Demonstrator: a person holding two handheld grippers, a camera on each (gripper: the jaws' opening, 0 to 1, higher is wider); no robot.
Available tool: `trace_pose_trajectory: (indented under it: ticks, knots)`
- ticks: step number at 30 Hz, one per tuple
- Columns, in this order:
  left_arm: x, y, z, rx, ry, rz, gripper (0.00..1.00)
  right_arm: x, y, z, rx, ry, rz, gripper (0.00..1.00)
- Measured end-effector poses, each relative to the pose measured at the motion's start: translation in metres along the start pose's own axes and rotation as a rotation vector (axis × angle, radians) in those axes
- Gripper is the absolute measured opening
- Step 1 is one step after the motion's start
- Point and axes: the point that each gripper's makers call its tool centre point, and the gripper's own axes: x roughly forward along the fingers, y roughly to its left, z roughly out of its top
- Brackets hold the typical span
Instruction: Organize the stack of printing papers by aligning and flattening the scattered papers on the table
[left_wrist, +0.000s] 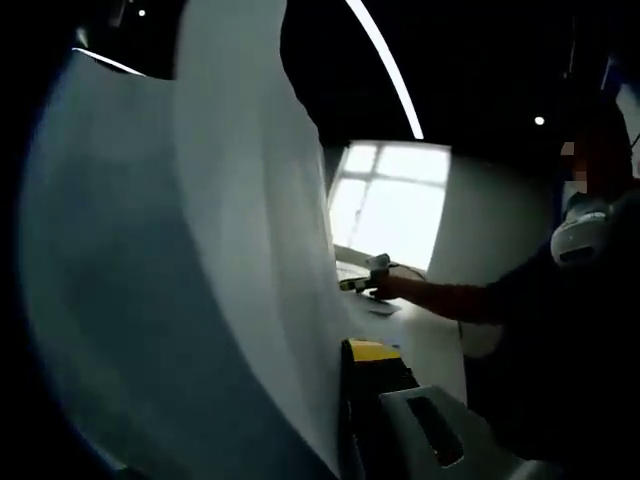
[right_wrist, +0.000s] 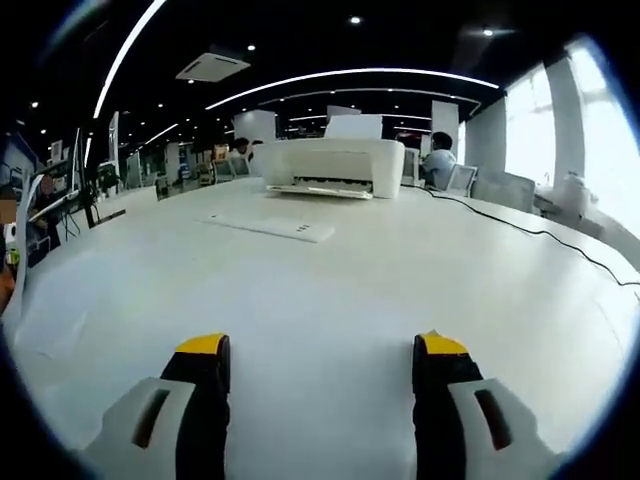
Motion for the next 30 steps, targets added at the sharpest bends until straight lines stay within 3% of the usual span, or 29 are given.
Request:
trace_pose_trajectory:
  ticks: [9,11,12,13,16,20,26,30]
  knots:
    - [0.001,-0.003,-0.001,0.002,-0.001,-0.002,0.06,-0.001,-0.004,0.001,0.012,-0.009,-0.033,0.64]
    - [0.000,-0.003,-0.001,0.002,-0.003,-0.001,0.06,-0.001,-0.007,0.002,0.006,-0.009,-0.056,0.70]
    - [0.000,-0.003,-0.001,0.003,-0.004,0.000,0.06,-0.002,-0.018,0.005,-0.026,-0.032,-0.109,0.76]
    - [0.000,-0.003,-0.001,0.003,-0.005,0.000,0.06,-0.001,-0.019,0.004,-0.018,-0.030,-0.110,0.81]
    - [0.000,-0.003,-0.001,0.004,-0.005,0.000,0.06,0.000,-0.018,0.001,0.016,-0.024,-0.103,0.84]
    - [0.001,-0.003,-0.001,0.004,-0.006,0.000,0.06,0.002,-0.009,0.002,0.022,-0.026,-0.062,0.74]
    - [-0.001,-0.002,-0.001,0.005,-0.006,-0.001,0.06,0.002,-0.006,0.003,0.026,-0.024,-0.063,0.60]
    - [-0.001,-0.002,-0.001,0.005,-0.008,-0.002,0.06,0.001,-0.004,0.006,0.026,-0.028,-0.037,0.36]
